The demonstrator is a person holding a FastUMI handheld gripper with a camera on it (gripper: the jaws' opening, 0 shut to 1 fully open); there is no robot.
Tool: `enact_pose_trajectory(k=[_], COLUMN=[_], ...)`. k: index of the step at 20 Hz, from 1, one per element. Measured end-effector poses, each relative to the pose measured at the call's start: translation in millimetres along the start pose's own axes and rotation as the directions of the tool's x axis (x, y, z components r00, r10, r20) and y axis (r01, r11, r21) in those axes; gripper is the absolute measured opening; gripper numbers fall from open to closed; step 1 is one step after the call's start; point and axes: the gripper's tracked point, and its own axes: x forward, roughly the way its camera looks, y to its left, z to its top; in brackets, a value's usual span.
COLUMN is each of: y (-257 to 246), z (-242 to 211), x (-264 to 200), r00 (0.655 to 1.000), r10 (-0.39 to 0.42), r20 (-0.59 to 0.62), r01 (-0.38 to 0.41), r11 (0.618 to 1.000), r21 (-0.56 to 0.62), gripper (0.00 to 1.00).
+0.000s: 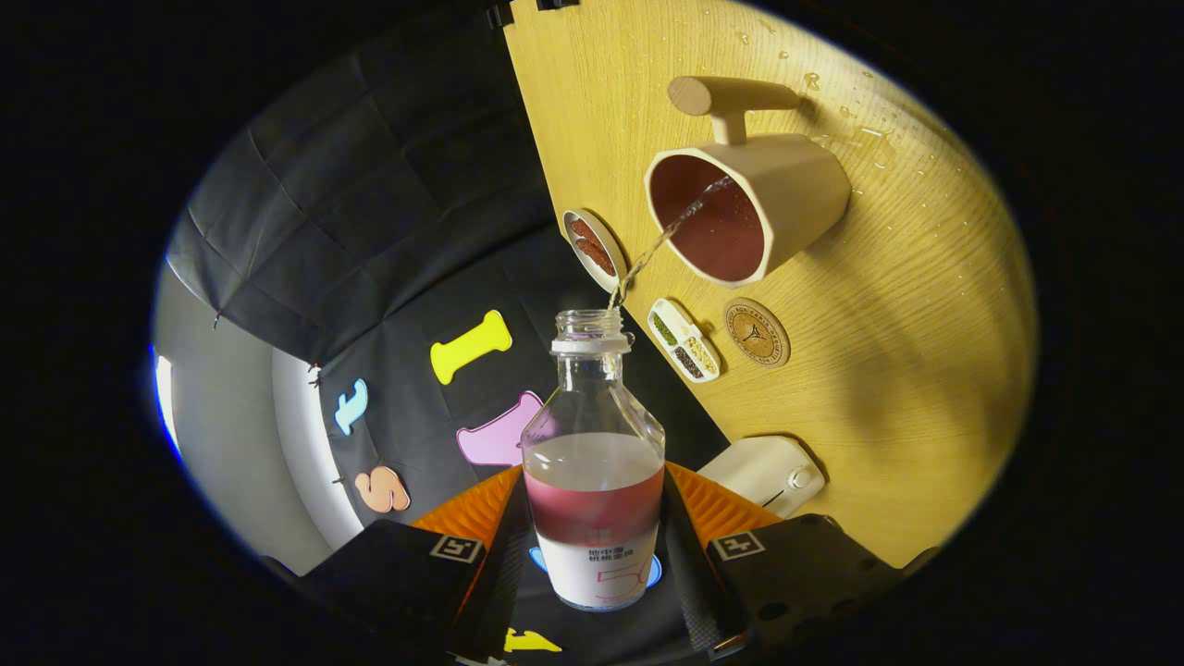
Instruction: Take the bottle from table, then pour the juice into the cup, finally place the bottle on the coaster
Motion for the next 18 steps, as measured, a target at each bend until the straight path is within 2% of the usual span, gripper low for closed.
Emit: enact_pose_trajectory(k=[13,18], y=[11.1,10.7], z=[7.2,7.1], x=[8.1,10.1], r00=[0.993,0.993], r10=[0.029,0.009], r20=[0.116,0.119], r01=[-0.047,-0.033], r11=[0.986,0.979], r21=[0.159,0.202], gripper=[0.74,0.74])
